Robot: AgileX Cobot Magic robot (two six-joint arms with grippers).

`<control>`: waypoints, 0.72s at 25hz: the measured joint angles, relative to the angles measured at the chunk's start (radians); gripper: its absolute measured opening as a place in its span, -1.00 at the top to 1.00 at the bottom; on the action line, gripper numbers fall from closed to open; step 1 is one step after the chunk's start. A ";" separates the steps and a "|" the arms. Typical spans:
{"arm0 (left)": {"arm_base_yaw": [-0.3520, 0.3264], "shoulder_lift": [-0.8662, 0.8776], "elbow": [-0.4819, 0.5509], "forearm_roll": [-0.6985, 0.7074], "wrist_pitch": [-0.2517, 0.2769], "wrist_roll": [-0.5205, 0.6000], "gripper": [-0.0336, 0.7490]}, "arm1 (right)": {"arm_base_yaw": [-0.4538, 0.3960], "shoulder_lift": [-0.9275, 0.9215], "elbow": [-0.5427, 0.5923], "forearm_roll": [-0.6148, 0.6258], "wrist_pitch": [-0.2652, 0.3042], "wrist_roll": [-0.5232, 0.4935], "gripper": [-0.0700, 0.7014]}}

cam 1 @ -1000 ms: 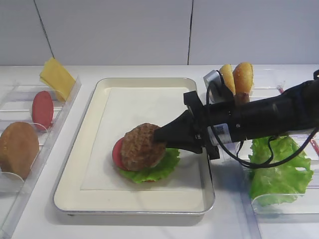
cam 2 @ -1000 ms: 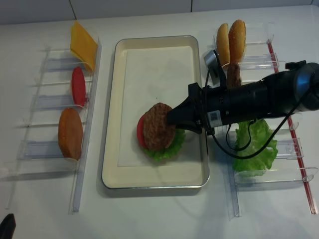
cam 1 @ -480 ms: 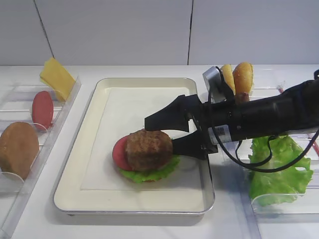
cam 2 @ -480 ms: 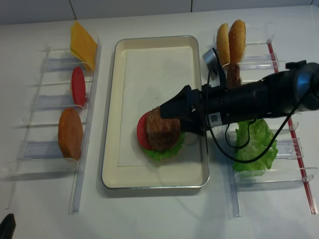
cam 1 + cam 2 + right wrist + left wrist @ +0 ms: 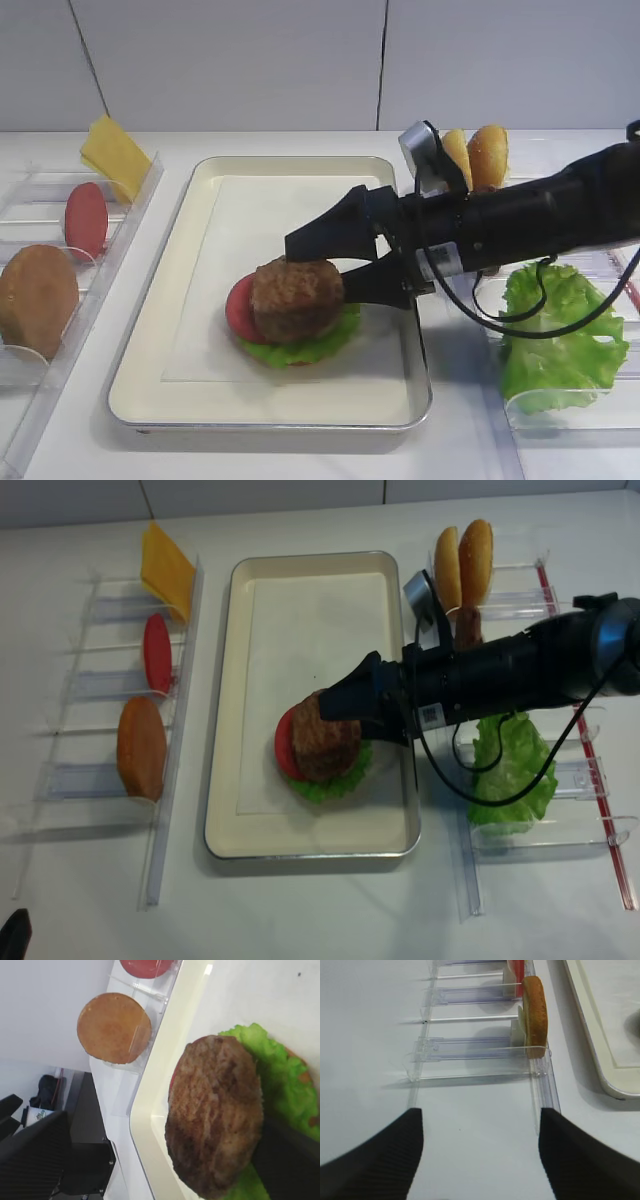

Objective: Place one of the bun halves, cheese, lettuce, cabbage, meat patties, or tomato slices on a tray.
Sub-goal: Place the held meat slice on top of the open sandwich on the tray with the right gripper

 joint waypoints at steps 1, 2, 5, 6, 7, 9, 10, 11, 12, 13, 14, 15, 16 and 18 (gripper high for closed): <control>0.000 0.000 0.000 0.000 0.000 0.000 -0.34 | 0.000 0.000 -0.011 -0.011 0.000 0.011 -0.97; 0.000 0.000 0.000 0.000 0.000 0.000 -0.34 | 0.000 0.000 -0.020 -0.018 0.000 0.018 -0.97; 0.000 0.000 0.000 0.000 0.000 0.000 -0.34 | 0.000 0.000 -0.042 -0.025 0.000 0.030 -0.97; 0.000 0.000 0.000 0.000 0.000 0.000 -0.34 | 0.000 0.000 -0.048 -0.029 0.002 0.037 -0.97; 0.000 0.000 0.000 0.000 0.000 0.000 -0.34 | 0.000 0.000 -0.055 -0.045 0.002 0.042 -0.97; 0.000 0.000 0.000 0.000 0.000 0.000 -0.34 | 0.000 0.000 -0.073 -0.096 0.002 0.049 -0.97; 0.000 0.000 0.000 0.000 0.000 0.000 -0.34 | 0.000 0.000 -0.080 -0.122 0.002 0.052 -0.97; 0.000 0.000 0.000 0.000 0.000 0.000 -0.34 | 0.000 0.000 -0.093 -0.155 0.002 0.060 -0.97; 0.000 0.000 0.000 0.000 0.000 0.000 -0.34 | 0.000 0.000 -0.105 -0.189 0.002 0.075 -0.97; 0.000 0.000 0.000 0.000 0.000 0.000 -0.34 | 0.000 0.000 -0.119 -0.218 0.002 0.092 -0.97; 0.000 0.000 0.000 0.000 0.000 0.000 -0.34 | 0.000 0.000 -0.136 -0.257 0.004 0.112 -0.97; 0.000 0.000 0.000 0.000 0.000 0.000 -0.34 | 0.000 0.000 -0.150 -0.298 0.006 0.131 -0.97; 0.000 0.000 0.000 0.000 0.000 0.000 -0.34 | 0.000 0.000 -0.167 -0.336 0.008 0.157 -0.97; 0.000 0.000 0.000 0.000 0.000 0.000 -0.34 | 0.000 0.000 -0.199 -0.393 0.012 0.191 -0.97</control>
